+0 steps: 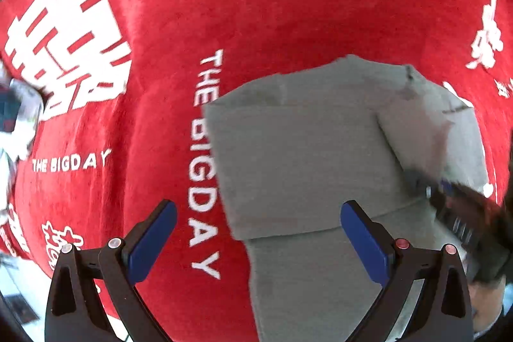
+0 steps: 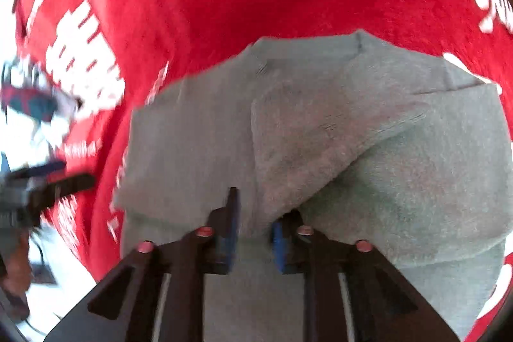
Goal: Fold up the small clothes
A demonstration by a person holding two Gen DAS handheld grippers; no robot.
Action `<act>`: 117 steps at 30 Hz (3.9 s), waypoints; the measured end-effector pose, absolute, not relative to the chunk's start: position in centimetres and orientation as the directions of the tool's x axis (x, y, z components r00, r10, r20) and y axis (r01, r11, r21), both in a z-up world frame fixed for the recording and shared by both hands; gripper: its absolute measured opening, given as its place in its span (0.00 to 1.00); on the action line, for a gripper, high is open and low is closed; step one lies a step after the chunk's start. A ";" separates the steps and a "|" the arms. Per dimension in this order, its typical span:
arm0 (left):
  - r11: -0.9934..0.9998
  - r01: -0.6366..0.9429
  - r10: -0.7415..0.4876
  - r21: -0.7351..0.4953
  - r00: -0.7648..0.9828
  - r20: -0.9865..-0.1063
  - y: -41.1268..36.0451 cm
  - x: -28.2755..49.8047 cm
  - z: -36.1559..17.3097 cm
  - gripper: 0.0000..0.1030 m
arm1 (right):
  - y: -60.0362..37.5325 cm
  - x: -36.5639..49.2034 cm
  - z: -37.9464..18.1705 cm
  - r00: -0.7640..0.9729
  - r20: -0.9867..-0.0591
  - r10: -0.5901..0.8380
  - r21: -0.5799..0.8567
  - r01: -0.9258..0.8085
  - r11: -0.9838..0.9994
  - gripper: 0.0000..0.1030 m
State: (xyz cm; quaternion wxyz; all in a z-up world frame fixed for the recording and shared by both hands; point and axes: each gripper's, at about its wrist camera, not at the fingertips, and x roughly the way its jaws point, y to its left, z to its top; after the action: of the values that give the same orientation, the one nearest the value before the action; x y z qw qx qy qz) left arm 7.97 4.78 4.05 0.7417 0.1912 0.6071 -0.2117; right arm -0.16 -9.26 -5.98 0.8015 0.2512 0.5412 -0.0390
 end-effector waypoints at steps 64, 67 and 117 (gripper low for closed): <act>0.861 0.449 -0.271 -0.238 0.010 -0.963 -0.2 7.9 -1.9 0.09 | -30.9 -16.3 -8.4 0.570 -0.788 0.232 0.613 0.694 0.378 0.11; 0.859 0.461 -0.267 -0.221 0.036 -0.963 0.9 8.3 -1.2 0.09 | -30.3 -15.8 -8.9 0.441 -0.869 0.227 0.492 0.708 0.506 0.11; 0.906 0.422 -0.091 -0.041 0.099 -0.991 -1.8 4.2 -2.4 0.09 | -30.2 -13.3 -10.4 0.334 -0.817 0.469 0.551 0.693 0.466 0.41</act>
State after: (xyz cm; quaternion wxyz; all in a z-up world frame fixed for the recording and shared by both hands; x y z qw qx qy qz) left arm 4.21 -1.81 -2.41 0.7301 0.1279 0.6479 -0.1756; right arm -13.33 -30.24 -10.41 0.6386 0.5094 0.5702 -0.0876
